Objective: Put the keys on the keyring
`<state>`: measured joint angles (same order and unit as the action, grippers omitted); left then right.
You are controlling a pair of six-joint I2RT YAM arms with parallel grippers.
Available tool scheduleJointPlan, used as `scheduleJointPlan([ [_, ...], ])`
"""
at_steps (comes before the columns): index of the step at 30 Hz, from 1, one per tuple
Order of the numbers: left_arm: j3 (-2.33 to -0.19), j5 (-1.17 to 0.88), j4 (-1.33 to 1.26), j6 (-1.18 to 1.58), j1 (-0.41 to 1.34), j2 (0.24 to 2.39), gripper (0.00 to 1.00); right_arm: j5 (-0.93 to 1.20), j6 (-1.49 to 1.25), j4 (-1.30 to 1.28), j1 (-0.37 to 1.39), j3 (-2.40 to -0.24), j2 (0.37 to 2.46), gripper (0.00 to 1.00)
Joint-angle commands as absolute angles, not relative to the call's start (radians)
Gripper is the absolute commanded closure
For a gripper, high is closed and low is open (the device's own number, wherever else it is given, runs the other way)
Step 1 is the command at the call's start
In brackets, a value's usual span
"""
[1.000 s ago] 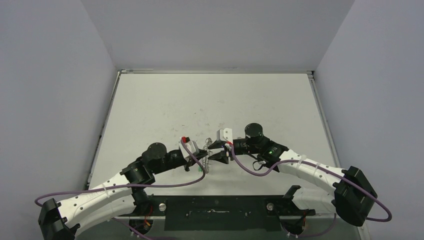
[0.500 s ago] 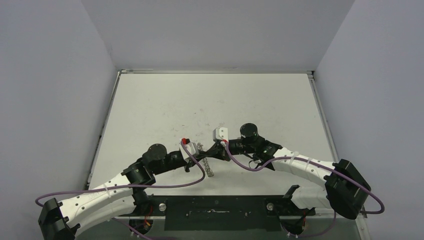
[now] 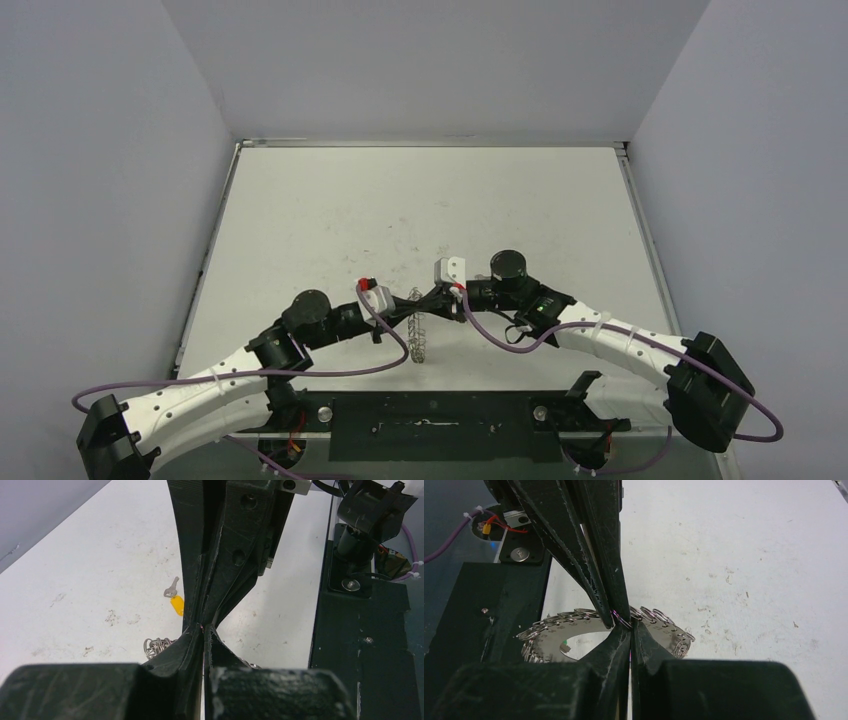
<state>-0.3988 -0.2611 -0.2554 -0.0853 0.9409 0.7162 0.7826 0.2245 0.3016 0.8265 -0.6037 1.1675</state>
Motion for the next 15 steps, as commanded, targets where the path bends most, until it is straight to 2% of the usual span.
scheduleJointPlan([
  [1, -0.387, -0.306, -0.354, -0.066, 0.948, 0.703, 1.0, 0.761, 0.248, 0.38, 0.83, -0.607, 1.124, 1.0],
  [2, -0.385, -0.305, -0.357, -0.066, 0.948, 0.701, 1.0, 0.758, 0.244, 0.378, 0.83, -0.606, 1.122, 1.0],
  [5, -0.386, -0.297, -0.352, -0.071, 0.948, 0.69, 0.77, 0.746, 0.242, 0.365, 0.83, -0.606, 1.112, 1.0],
  [7, -0.387, -0.284, -0.349, -0.078, 0.948, 0.673, 0.69, 0.744, 0.245, 0.35, 0.829, -0.608, 1.109, 1.0],
  [10, -0.379, -0.255, -0.336, -0.091, 0.948, 0.635, 0.63, 0.743, 0.235, 0.336, 0.827, -0.609, 1.105, 1.0],
  [15, -0.333, -0.218, -0.328, -0.096, 0.948, 0.551, 0.61, 0.738, 0.203, 0.305, 0.823, -0.627, 1.107, 1.0],
])
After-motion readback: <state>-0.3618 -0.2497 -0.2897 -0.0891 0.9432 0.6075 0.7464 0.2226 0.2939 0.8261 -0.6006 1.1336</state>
